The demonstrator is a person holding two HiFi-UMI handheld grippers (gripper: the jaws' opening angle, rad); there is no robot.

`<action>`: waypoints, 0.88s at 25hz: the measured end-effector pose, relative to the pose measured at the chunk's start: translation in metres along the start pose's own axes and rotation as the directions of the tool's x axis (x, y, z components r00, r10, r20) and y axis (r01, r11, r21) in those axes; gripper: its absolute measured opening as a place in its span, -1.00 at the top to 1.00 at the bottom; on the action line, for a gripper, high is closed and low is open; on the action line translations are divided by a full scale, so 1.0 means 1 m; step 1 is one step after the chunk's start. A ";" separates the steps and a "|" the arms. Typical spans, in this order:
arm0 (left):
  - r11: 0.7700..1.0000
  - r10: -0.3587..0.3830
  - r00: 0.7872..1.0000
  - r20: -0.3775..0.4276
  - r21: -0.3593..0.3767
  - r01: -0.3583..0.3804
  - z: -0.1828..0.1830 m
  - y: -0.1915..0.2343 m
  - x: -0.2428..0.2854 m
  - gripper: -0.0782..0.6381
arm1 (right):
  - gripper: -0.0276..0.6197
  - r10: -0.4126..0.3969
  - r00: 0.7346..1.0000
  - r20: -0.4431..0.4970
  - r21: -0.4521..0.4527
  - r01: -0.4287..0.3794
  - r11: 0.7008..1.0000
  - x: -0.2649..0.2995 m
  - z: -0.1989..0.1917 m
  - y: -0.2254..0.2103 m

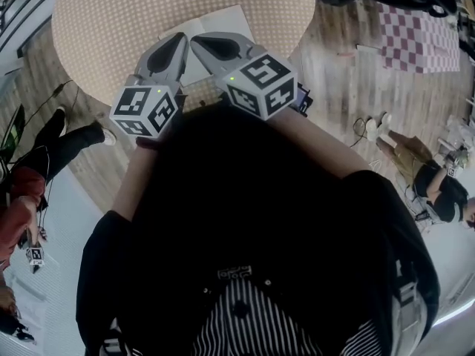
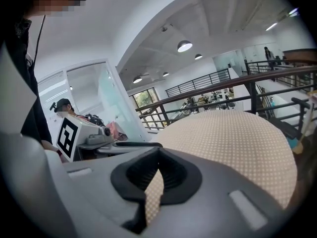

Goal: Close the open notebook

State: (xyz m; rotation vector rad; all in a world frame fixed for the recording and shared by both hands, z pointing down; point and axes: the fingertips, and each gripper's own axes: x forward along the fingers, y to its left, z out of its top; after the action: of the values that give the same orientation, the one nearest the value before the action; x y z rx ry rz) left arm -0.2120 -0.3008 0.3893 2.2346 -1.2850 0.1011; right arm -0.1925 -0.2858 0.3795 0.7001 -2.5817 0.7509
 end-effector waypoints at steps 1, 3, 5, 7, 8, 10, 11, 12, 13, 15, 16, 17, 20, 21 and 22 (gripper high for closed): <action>1.000 0.001 1.000 -0.006 -0.003 -0.001 -0.002 0.000 0.002 0.78 | 0.91 -0.003 1.000 -0.002 0.006 0.003 1.000 0.000 -0.001 -0.003; 1.000 -0.001 1.000 -0.018 -0.011 0.001 -0.007 0.001 0.005 0.78 | 0.91 -0.008 1.000 -0.001 0.020 0.008 1.000 -0.001 0.000 -0.008; 1.000 -0.005 1.000 -0.026 -0.019 0.004 -0.010 0.001 0.009 0.78 | 0.91 -0.015 1.000 0.002 0.021 0.015 1.000 0.000 0.001 -0.012; 1.000 -0.006 0.999 -0.032 -0.025 0.005 -0.012 0.001 0.016 0.78 | 0.91 -0.021 1.000 0.000 0.023 0.021 1.000 0.000 0.000 -0.019; 1.000 -0.006 0.999 -0.034 -0.028 0.005 -0.013 0.002 0.021 0.78 | 0.91 -0.025 1.000 -0.004 0.026 0.025 0.999 0.000 -0.001 -0.025; 0.999 -0.007 0.999 -0.040 -0.034 0.006 -0.013 0.002 0.029 0.78 | 0.91 -0.033 0.999 -0.014 0.032 0.034 0.999 0.001 -0.003 -0.035; 0.999 -0.009 0.999 -0.045 -0.037 0.007 -0.014 0.003 0.033 0.78 | 0.91 -0.037 0.999 -0.019 0.035 0.038 0.999 0.002 -0.004 -0.040; 0.999 -0.009 0.999 -0.051 -0.039 0.007 -0.015 0.004 0.037 0.78 | 0.91 -0.041 0.999 -0.024 0.039 0.042 0.998 0.002 -0.005 -0.045; 0.999 -0.009 0.998 -0.059 -0.041 0.007 -0.016 0.004 0.041 0.78 | 0.91 -0.044 0.999 -0.029 0.044 0.045 0.998 0.003 -0.006 -0.050; 0.999 -0.008 0.997 -0.078 -0.047 0.004 -0.021 0.008 0.048 0.78 | 0.91 -0.054 0.998 -0.038 0.056 0.056 0.997 0.006 -0.010 -0.060; 0.999 -0.008 0.996 -0.086 -0.050 0.004 -0.024 0.010 0.052 0.78 | 0.91 -0.061 0.997 -0.043 0.061 0.063 0.996 0.009 -0.013 -0.065; 0.999 -0.008 0.996 -0.094 -0.051 0.003 -0.026 0.013 0.056 0.78 | 0.91 -0.069 0.996 -0.048 0.065 0.072 0.995 0.012 -0.016 -0.071; 0.998 -0.009 0.993 -0.117 -0.055 0.002 -0.034 0.019 0.064 0.78 | 0.91 -0.096 0.993 -0.072 0.076 0.102 0.992 0.019 -0.029 -0.087; 0.998 -0.009 0.992 -0.125 -0.059 0.001 -0.037 0.021 0.067 0.78 | 0.91 -0.105 0.991 -0.082 0.078 0.112 0.991 0.020 -0.033 -0.092; 0.998 -0.009 0.991 -0.133 -0.067 0.000 -0.040 0.023 0.070 0.78 | 0.91 -0.114 0.989 -0.092 0.080 0.121 0.989 0.022 -0.038 -0.097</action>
State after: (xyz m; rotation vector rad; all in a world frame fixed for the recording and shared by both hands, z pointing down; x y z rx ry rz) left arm -0.1850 -0.3441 0.4558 2.1363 -1.1948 0.1998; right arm -0.1496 -0.3435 0.4586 0.8195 -2.4189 0.8382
